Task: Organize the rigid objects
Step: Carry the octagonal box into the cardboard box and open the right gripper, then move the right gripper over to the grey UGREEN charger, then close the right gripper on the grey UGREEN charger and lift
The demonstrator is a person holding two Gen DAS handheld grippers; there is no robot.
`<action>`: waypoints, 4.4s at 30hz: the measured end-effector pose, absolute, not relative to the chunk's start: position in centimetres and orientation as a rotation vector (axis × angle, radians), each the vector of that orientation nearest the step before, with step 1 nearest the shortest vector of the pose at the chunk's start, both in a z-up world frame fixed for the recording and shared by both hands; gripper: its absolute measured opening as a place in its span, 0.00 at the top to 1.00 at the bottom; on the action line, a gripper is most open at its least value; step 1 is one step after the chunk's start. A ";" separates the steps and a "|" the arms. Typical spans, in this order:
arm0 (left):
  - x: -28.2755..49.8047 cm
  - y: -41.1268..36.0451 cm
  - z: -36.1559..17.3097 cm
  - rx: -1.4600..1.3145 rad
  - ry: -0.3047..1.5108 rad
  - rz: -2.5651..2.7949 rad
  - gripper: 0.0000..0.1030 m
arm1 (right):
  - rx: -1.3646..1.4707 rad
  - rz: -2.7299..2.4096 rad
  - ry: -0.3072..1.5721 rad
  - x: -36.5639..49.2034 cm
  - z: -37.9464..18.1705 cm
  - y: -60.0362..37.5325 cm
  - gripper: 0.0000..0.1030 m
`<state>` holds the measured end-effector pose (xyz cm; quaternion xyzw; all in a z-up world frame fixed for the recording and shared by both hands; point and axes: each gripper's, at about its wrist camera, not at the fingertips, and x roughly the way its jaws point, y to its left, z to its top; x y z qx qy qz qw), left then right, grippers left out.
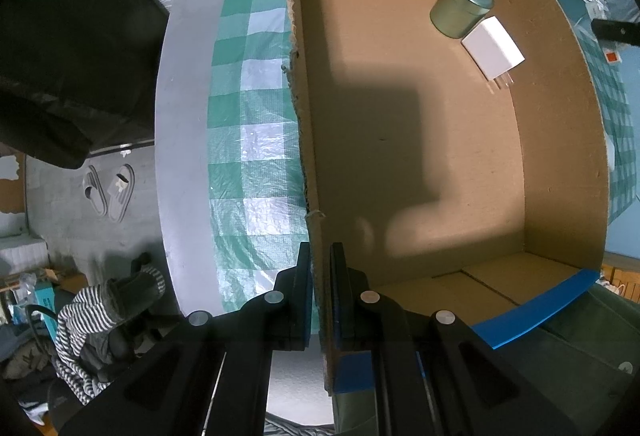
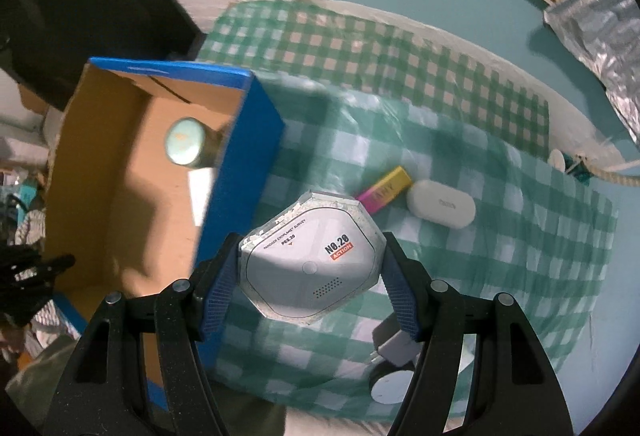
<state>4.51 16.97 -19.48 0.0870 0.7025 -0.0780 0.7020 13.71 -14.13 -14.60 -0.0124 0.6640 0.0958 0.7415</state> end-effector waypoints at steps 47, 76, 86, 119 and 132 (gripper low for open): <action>4.5 17.0 -19.4 0.181 1.568 -0.175 0.92 | -0.355 0.510 1.475 12.0 -18.3 -1.3 0.34; 4.2 16.9 -19.5 0.199 1.565 -0.182 0.92 | -0.045 0.400 1.430 11.8 -13.8 -6.8 0.34; 4.3 16.7 -19.4 0.206 1.566 -0.191 0.92 | 0.120 0.215 1.443 10.8 -13.5 -13.4 0.34; 4.1 16.9 -19.8 0.211 1.579 -0.187 0.92 | 0.372 -0.155 1.656 6.8 -25.0 -26.5 0.39; 3.9 16.9 -19.8 0.203 1.581 -0.182 0.92 | 0.269 -0.075 1.644 8.4 -25.4 -24.0 0.57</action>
